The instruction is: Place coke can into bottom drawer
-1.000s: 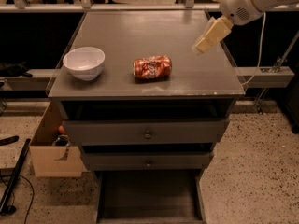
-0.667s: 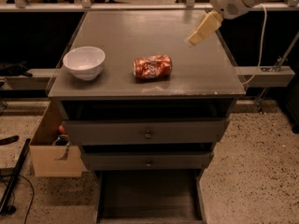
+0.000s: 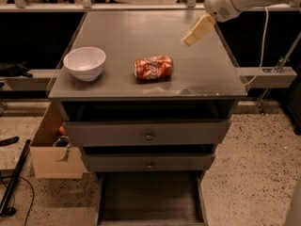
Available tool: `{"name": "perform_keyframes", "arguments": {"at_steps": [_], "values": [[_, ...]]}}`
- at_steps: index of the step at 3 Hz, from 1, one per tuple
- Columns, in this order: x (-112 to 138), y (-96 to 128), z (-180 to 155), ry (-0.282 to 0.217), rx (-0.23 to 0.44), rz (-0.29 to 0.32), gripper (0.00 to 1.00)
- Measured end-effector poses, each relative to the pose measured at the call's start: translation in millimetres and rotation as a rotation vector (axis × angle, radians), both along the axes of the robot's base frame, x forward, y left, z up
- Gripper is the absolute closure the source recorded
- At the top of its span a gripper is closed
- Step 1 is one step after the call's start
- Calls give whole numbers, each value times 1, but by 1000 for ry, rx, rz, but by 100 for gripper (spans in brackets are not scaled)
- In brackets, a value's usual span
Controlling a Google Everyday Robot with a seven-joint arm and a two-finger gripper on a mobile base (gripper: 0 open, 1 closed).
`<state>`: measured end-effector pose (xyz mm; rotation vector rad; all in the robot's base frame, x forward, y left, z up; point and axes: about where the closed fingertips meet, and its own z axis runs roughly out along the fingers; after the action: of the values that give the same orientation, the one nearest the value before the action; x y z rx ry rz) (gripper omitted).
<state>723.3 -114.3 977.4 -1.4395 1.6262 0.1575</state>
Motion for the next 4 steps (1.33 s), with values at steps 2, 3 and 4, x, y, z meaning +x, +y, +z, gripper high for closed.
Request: {"name": "perform_keyframes", "arguments": {"at_steps": [2,3,4], "values": [[11,9,-33,95,39,139,0],[8,24,-43,170,74,275,0],[8,24,-44,168,85,263,0]]}}
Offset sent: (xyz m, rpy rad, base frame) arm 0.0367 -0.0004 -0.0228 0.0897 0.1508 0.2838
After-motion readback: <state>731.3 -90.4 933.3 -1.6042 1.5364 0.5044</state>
